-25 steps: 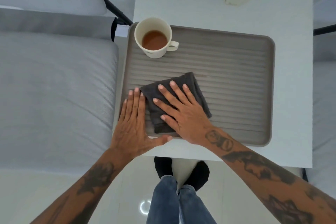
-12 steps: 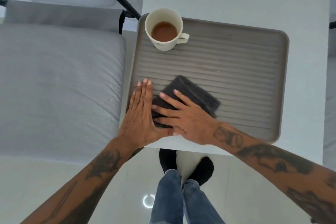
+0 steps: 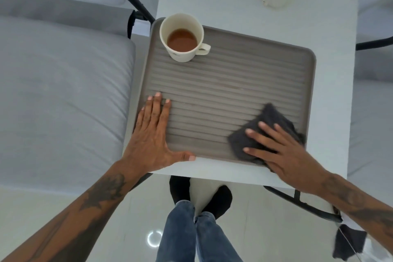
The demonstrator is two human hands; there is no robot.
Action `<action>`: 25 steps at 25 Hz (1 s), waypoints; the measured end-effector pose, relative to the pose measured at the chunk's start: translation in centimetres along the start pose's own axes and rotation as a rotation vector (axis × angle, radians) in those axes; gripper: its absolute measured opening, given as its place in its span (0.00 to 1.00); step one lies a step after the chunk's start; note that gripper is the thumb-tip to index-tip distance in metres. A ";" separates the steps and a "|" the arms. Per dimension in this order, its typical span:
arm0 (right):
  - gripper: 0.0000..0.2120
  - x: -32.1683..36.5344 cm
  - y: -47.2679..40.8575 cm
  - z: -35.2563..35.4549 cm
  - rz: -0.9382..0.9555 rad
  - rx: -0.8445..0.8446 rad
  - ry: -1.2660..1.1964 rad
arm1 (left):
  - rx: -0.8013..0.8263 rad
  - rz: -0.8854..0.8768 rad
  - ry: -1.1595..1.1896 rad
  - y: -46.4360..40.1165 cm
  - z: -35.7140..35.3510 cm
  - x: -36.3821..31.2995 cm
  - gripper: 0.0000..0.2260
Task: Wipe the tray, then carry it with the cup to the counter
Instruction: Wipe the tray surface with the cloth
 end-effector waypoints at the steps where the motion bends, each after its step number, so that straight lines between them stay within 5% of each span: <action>1: 0.22 -0.9 1.1 -0.2 -0.080 0.013 0.015 | 0.006 0.000 -0.007 0.0 0.0 -0.1 0.66; 4: 0.23 -0.6 0.1 -0.9 -0.242 -0.010 0.015 | 0.011 -0.004 -0.026 -0.2 -0.1 -0.1 0.65; 11: 0.23 10.2 -16.5 2.4 0.023 -0.144 -0.091 | -0.098 -0.022 0.079 -0.2 -0.2 -0.1 0.64; 15: 0.21 7.6 -15.1 2.3 0.005 -0.149 -0.062 | -0.124 -0.012 0.185 -0.3 -0.1 0.2 0.68; 21: 0.22 -2.3 -2.4 -0.3 -0.595 -0.122 -0.107 | -0.052 -0.025 0.102 -0.2 0.0 0.0 0.63; 25: 0.23 -2.2 -6.0 0.3 -0.862 -0.134 -0.253 | -0.046 -0.028 0.064 -0.1 0.1 -0.2 0.61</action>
Point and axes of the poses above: each hand's wrist, its own y-axis away from the middle knuckle, its own z-axis out of the back of the hand, x = y × z, the point moved 7 cm from there along -y, towards the middle knuckle, and after that the axes turned 12 degrees about y, right-handed, at the moved point
